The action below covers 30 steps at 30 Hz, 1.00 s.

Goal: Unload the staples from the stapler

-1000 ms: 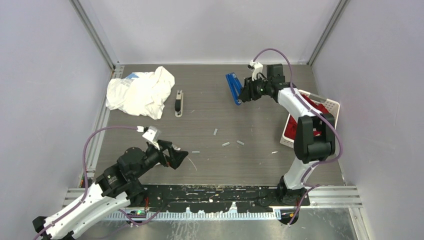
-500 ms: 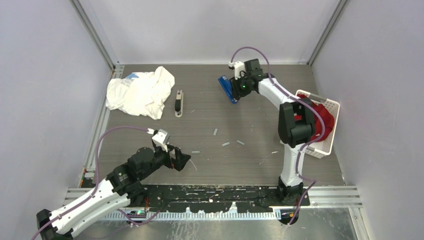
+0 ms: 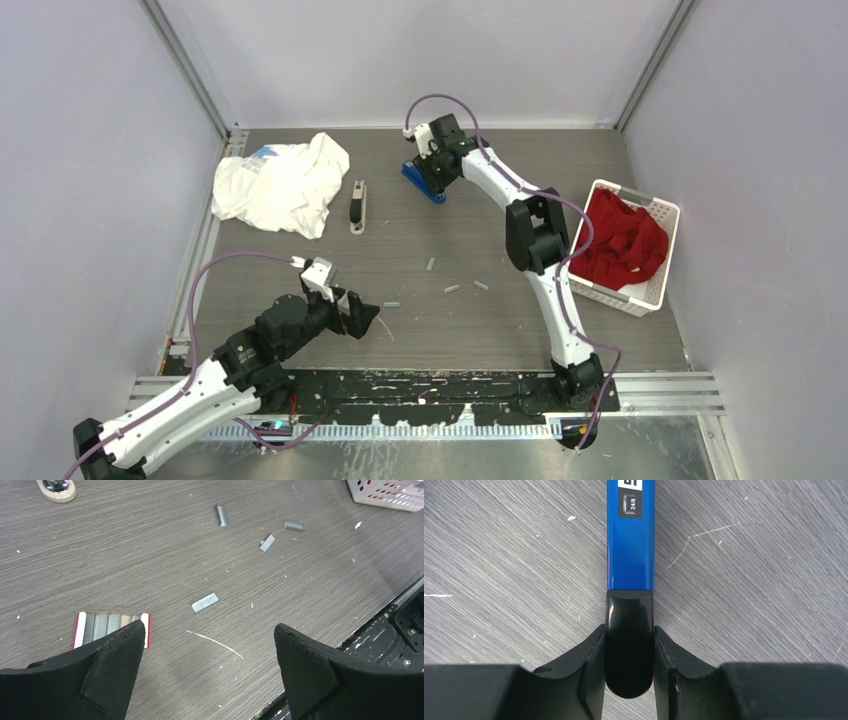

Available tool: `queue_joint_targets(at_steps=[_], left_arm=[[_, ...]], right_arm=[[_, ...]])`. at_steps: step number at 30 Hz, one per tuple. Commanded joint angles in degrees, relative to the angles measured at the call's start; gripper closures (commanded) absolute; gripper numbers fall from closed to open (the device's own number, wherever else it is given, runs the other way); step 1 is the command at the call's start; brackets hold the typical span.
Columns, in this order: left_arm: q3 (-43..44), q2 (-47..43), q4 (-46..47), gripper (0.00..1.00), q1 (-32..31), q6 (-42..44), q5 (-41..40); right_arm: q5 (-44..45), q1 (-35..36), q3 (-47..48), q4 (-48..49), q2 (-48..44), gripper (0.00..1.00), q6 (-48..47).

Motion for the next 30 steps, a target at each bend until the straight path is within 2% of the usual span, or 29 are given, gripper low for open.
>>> queue_joint_targets(at_steps=[1,4,5,8,10,12,18,27,30], left_arm=[[0.8,-1.6,2.1,0.01,-0.1,-2.6,-0.4],[0.5,-2.9,2.2,0.0,-0.1,-7.0,0.6],[0.4,-3.4,2.2,0.01,-0.1,-8.9,1.1],[0.2,-5.2,1.6,0.0,-0.2,-13.5,3.0],[0.5,-6.9,0.2,0.01,-0.1,-16.1,3.8],[1.0,-8.5,-1.3,0.01,-0.1,-18.0,4.0],[1.5,-12.4,-5.1,0.01,-0.1,-23.2,0.6],[4.8,-13.7,-14.9,0.0,-0.2,-30.6,-7.8],[5.7,-13.4,-16.4,0.0,-0.2,-32.1,-9.1]], right_arm=[[1.1,0.3,5.0,-1.1,-0.7,0.81,-0.6],[0.8,0.3,5.0,-1.0,-0.8,0.72,-0.4],[0.7,0.3,5.1,-1.0,-1.1,0.65,-0.4],[0.0,0.2,3.9,-0.8,-4.3,0.3,-0.1],[-0.6,0.2,1.1,0.1,-8.1,0.17,0.0],[-1.4,0.3,-3.5,1.5,-13.3,0.1,0.3],[-5.0,0.2,-23.3,6.8,-32.5,0.02,-1.5],[-26.7,-0.5,-51.5,12.6,-57.9,0.0,-3.4],[-32.3,-3.6,-59.3,17.4,-64.5,0.0,-2.9]])
